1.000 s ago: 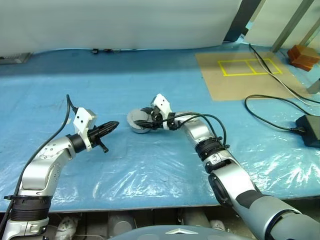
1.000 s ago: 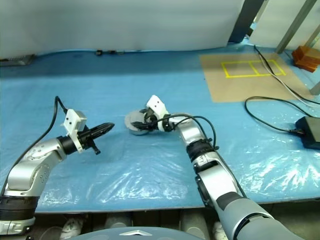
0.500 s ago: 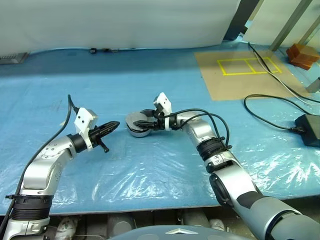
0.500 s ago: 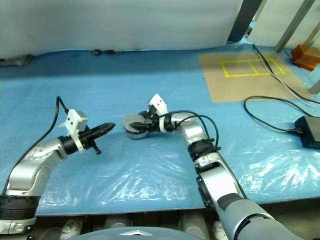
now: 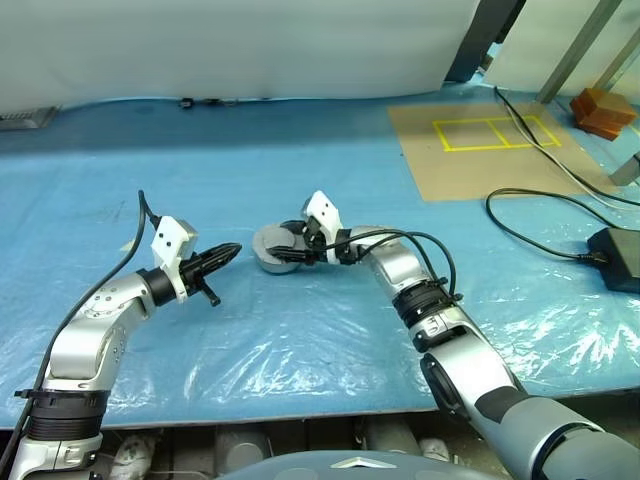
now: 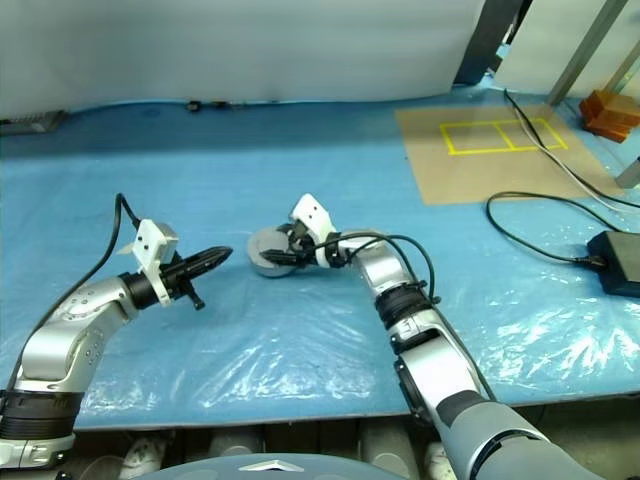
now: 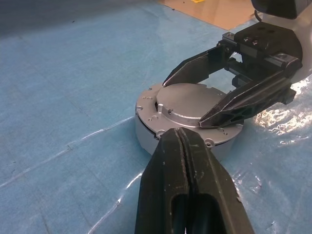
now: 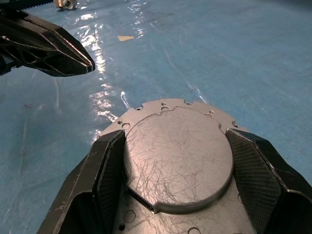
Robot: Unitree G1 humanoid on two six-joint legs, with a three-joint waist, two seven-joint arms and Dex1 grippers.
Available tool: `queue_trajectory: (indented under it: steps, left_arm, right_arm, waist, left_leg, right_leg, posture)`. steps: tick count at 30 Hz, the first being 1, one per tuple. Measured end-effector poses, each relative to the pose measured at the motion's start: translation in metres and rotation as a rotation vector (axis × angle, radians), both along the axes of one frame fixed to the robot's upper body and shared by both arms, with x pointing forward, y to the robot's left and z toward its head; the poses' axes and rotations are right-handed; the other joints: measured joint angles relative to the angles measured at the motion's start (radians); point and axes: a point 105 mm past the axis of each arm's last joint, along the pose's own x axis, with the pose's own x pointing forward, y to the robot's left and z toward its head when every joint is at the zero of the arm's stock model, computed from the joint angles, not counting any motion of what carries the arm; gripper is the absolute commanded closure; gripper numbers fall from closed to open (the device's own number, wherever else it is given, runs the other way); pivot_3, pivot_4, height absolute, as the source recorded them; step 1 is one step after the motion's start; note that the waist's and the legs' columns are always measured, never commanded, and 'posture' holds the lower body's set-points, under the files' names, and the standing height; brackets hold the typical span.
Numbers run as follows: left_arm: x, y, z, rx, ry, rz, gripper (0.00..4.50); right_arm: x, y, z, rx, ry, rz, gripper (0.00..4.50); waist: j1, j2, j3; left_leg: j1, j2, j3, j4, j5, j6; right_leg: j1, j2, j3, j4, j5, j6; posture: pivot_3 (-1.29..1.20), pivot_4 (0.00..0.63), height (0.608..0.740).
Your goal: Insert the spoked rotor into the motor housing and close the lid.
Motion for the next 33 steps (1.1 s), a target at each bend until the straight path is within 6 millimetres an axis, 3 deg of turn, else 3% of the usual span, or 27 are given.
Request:
queue_trajectory:
  steps: [16,24,29,33]
  left_arm:
    - [0.001,-0.003,-0.003,-0.007,0.009,-0.007,4.5]
    - [0.001,-0.004,-0.003,-0.008,0.002,-0.006,4.5]
    - [0.002,-0.005,-0.002,-0.011,-0.001,-0.004,4.5]
    - [0.002,-0.005,-0.003,-0.007,-0.002,-0.003,4.5]
  right_arm:
    - [0.001,0.006,-0.01,-0.051,-0.015,-0.017,1.56]
    - [0.004,0.011,-0.019,-0.118,-0.063,-0.037,1.56]
    - [0.006,0.0,-0.019,-0.109,-0.033,-0.032,1.56]
    - [0.006,-0.009,-0.015,-0.042,0.066,-0.036,1.56]
  waist:
    - [-0.005,0.004,-0.012]
    - [-0.012,0.013,-0.025]
    - [-0.001,0.016,-0.027]
    - [0.005,0.016,-0.027]
  left_leg:
    - [0.003,0.0,0.0,0.0,0.0,0.0]
    - [0.007,-0.001,0.0,-0.001,-0.003,0.004]
    - [0.005,-0.002,0.0,-0.002,-0.003,0.005]
    - [0.001,-0.002,0.0,-0.003,-0.002,0.004]
  right_leg:
    - [0.001,0.0,0.001,0.001,0.0,0.0]
    - [0.004,-0.001,0.001,0.001,-0.001,0.002]
    - [0.004,-0.003,0.001,0.0,-0.003,0.005]
    - [0.003,-0.003,-0.001,-0.005,0.001,-0.001]
  posture:
    - [0.0,0.15,0.74]
    - [0.0,0.15,0.74]
    - [0.0,0.15,0.74]
    - [0.0,0.15,0.74]
